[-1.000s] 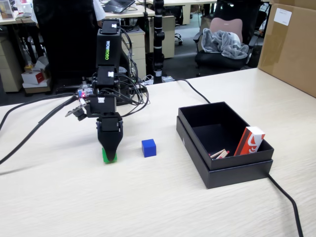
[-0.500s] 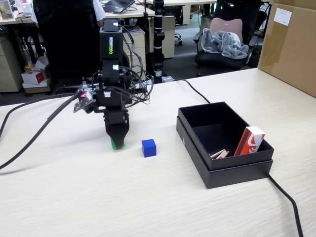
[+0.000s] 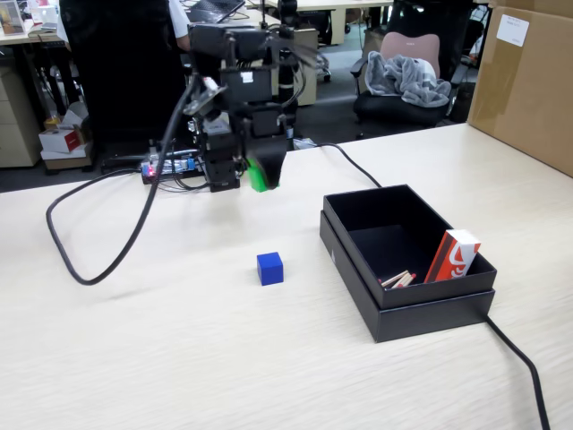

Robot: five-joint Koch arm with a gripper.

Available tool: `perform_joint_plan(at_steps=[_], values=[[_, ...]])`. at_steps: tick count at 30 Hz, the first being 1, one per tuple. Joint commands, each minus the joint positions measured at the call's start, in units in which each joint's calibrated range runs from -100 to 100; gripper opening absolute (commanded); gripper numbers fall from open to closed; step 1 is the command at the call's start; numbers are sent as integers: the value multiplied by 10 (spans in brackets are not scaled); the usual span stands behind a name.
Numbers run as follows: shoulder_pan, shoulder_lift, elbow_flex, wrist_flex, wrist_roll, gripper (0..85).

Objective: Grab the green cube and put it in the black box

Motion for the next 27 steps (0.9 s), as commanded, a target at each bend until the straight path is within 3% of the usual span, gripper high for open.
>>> perform_joint_plan(at_steps=[1, 3, 8, 12, 14, 21, 22, 27], values=[[39, -39, 75, -2, 14, 8], [95, 35, 186, 13, 31, 8], [114, 147, 254, 50, 34, 8], [120, 431, 380, 73, 45, 9], [120, 489, 388, 76, 46, 9], [122, 551, 380, 76, 46, 13], [123, 556, 365, 76, 46, 113], [126, 559, 322, 76, 48, 138]])
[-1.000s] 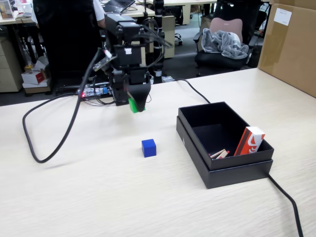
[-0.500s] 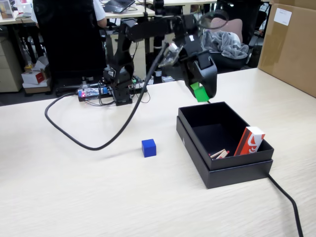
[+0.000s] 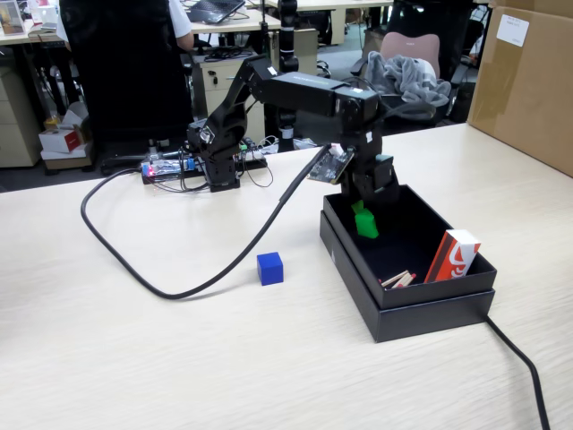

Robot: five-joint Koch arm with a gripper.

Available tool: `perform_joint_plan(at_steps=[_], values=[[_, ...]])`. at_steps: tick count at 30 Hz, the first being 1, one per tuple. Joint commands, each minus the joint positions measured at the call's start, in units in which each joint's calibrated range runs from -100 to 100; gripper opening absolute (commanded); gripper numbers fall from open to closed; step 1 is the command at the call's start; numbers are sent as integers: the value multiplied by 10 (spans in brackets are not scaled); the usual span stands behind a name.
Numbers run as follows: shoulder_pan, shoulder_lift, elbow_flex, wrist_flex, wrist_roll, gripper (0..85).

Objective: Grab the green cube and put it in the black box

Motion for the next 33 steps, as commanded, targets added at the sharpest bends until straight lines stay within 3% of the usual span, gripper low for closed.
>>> perform_joint_plan(at_steps=[1, 4, 10, 12, 14, 25, 33], values=[[5, -18, 12, 20, 2, 138], [7, -8, -15, 20, 1, 289], [9, -11, -33, 20, 2, 297], [9, -16, -34, 20, 1, 420], [8, -34, -32, 20, 0, 455], [-11, -349, -5, 44, -2, 476], [-61, -655, -266, 203, -45, 475]])
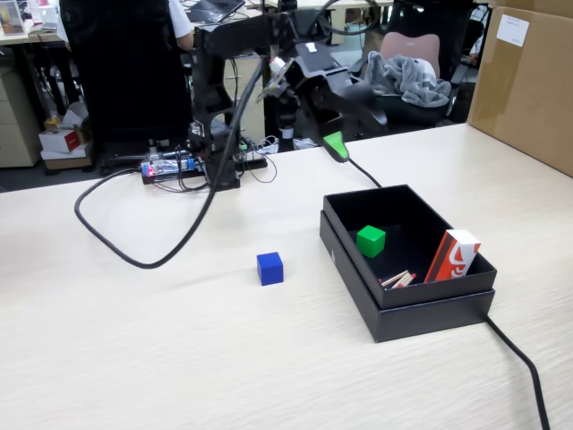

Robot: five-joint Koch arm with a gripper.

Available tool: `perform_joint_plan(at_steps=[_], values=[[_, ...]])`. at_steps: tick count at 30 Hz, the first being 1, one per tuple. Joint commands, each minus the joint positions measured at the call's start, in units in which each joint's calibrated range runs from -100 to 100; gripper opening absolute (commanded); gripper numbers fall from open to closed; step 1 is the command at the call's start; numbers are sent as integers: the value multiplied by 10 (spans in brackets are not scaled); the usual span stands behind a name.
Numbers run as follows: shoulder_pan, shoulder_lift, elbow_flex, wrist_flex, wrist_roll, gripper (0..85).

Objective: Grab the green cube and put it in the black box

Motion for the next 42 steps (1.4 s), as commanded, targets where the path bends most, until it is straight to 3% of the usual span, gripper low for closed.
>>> perform_joint_plan(at_steps=[1, 7, 13, 25, 36, 42], values=[[-26, -139, -51, 101, -26, 475], [-90, -293, -242, 142, -27, 477], [-124, -399, -414, 192, -9, 477], [-132, -460, -741, 443, -7, 479], [-136, -473, -935, 591, -21, 476], [-136, -476, -991, 600, -21, 477]])
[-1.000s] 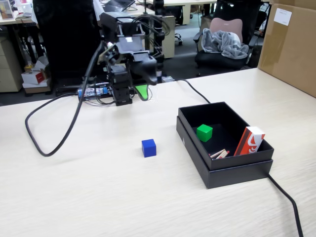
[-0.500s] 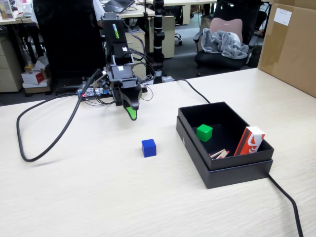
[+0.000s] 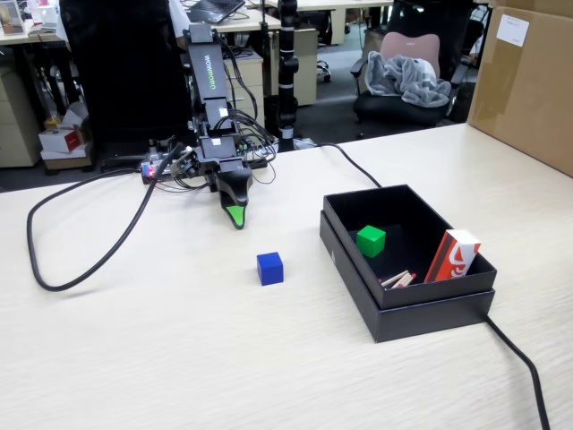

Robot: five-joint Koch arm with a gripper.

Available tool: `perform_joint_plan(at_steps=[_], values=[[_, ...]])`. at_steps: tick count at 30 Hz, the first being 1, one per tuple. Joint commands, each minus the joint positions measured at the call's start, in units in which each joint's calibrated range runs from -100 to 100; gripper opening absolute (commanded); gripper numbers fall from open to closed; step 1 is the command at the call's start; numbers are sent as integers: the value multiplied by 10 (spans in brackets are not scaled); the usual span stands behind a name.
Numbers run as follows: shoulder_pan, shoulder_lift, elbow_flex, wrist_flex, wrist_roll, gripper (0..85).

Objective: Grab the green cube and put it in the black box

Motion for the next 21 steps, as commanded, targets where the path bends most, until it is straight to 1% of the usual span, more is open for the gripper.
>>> perform_joint_plan(at_steps=[1, 21], values=[[0, -6, -17, -2, 0, 477], [-2, -19, -36, 7, 0, 487]])
